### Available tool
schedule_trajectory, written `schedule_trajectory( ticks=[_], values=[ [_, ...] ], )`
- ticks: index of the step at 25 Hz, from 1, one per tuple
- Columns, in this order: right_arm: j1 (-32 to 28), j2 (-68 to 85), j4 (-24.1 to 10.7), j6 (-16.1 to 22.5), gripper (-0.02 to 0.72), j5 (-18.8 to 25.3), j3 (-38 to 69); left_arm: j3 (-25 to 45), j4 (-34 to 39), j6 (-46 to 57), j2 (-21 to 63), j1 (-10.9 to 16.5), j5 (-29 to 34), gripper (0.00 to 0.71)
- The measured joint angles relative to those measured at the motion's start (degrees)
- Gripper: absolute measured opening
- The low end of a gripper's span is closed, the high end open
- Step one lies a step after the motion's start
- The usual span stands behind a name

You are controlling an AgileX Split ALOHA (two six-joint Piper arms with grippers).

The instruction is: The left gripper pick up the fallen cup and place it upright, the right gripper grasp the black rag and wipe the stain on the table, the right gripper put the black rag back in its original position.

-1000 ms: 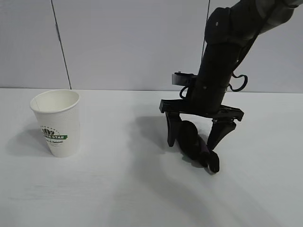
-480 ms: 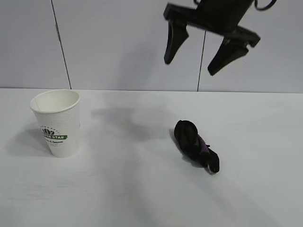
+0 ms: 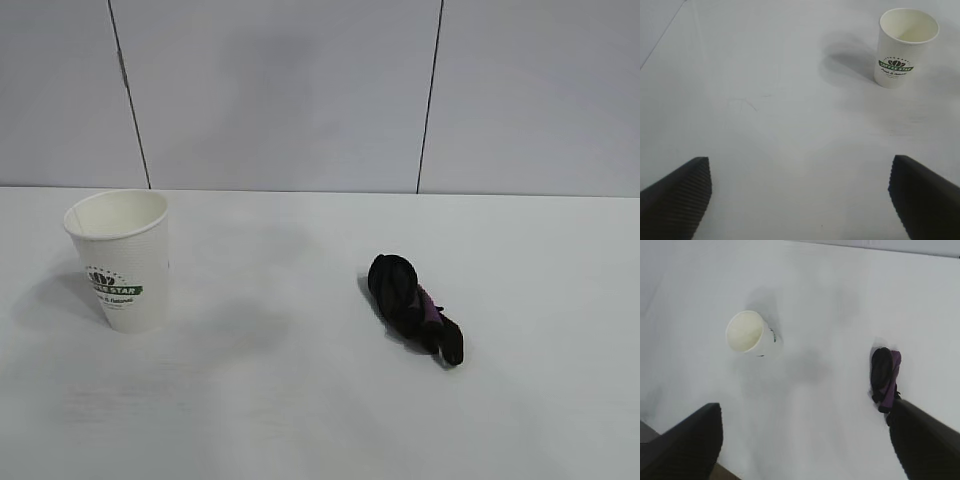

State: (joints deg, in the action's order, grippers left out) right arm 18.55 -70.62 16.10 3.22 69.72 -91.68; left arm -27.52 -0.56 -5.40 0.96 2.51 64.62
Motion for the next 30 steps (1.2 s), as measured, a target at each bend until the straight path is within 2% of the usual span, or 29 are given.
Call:
schedule_trajectory(
  ticks=[4,12,18,25,28,30],
  values=[
    [0.00,9.40,0.00,2.05,0.629,2.60,0.00,0.00,0.00,0.05,0.00,0.00,0.00,0.694],
    [0.00,29.27,0.52,2.72,0.629,2.92,4.11,0.00,0.00,0.05,0.00,0.00,0.00,0.694],
    [-0.20,45.24,1.72,2.72,0.629,2.96,13.99,0.00,0.00,0.05,0.00,0.00,0.00,0.694],
    [-3.83,59.58,1.91,2.65,0.629,2.96,25.57,0.00,0.00,0.05,0.00,0.00,0.00,0.694],
    [-6.78,62.66,1.72,0.29,0.629,2.96,30.05,0.00,0.00,0.05,0.00,0.00,0.00,0.694],
    [-9.09,63.70,1.07,-2.89,0.629,2.96,32.81,0.00,0.00,0.05,0.00,0.00,0.00,0.694]
  ],
)
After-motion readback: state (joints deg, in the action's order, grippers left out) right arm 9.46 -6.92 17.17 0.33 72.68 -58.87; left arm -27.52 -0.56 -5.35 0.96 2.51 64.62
